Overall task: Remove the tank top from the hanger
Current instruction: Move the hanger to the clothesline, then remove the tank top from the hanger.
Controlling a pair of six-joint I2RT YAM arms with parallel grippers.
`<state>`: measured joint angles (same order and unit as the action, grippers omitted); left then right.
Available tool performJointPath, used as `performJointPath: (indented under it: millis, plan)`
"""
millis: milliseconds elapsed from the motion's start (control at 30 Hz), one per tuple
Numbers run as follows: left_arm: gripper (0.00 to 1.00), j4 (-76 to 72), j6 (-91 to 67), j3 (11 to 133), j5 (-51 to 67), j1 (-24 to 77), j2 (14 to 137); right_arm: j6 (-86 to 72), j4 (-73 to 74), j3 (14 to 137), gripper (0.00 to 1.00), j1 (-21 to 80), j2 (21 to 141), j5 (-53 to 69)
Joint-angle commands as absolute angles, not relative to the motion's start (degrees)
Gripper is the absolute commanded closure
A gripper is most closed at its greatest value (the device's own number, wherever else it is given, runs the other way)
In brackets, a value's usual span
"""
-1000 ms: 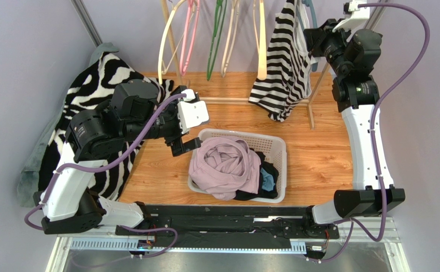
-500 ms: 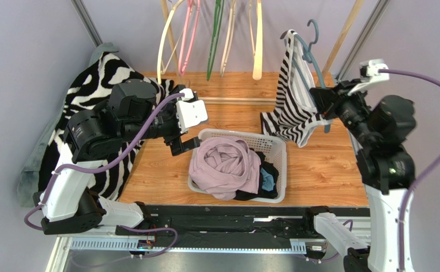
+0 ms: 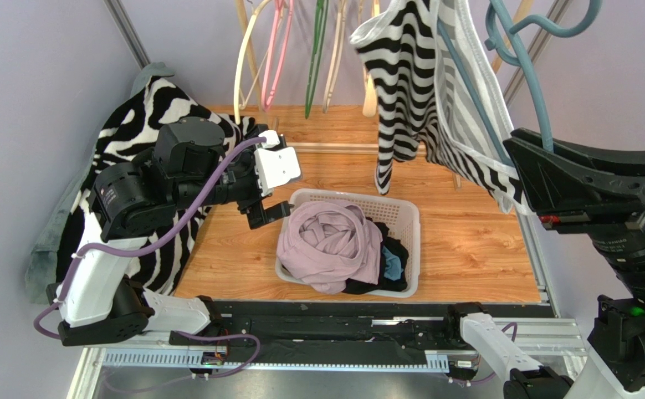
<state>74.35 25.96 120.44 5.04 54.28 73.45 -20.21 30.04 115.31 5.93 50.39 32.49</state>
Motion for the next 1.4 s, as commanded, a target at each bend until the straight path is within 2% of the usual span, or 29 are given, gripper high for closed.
performJointPath:
  millis: [0,433,533,733,967,1233,1367]
  plan:
    - [0.01,74.1,26.7,121.5,5.2,54.2,71.8,-24.4,23.5,114.4,1.00,6.2,50.8,39.9]
    - [0.01,75.2,28.3,122.9,8.0,53.2,68.6,-19.1,28.7,96.9,1.00,6.2,41.8,41.0]
    - [0.01,75.0,29.2,123.8,7.9,53.1,68.1,-19.3,29.1,94.2,1.00,6.1,40.3,43.7]
    - [0.01,72.5,33.5,124.7,6.2,53.1,66.0,-20.4,25.1,86.1,1.00,6.4,36.9,56.9]
    - [0.01,66.1,38.1,120.6,9.3,53.2,58.8,-19.4,26.0,81.9,1.00,7.2,36.8,65.4]
    - [0.01,60.7,42.9,116.5,8.2,53.2,59.6,-12.8,33.5,79.4,1.00,8.8,39.7,67.4]
    - [0.01,60.1,44.1,117.2,14.2,53.2,62.7,-7.0,38.9,79.4,1.00,10.5,41.5,67.0]
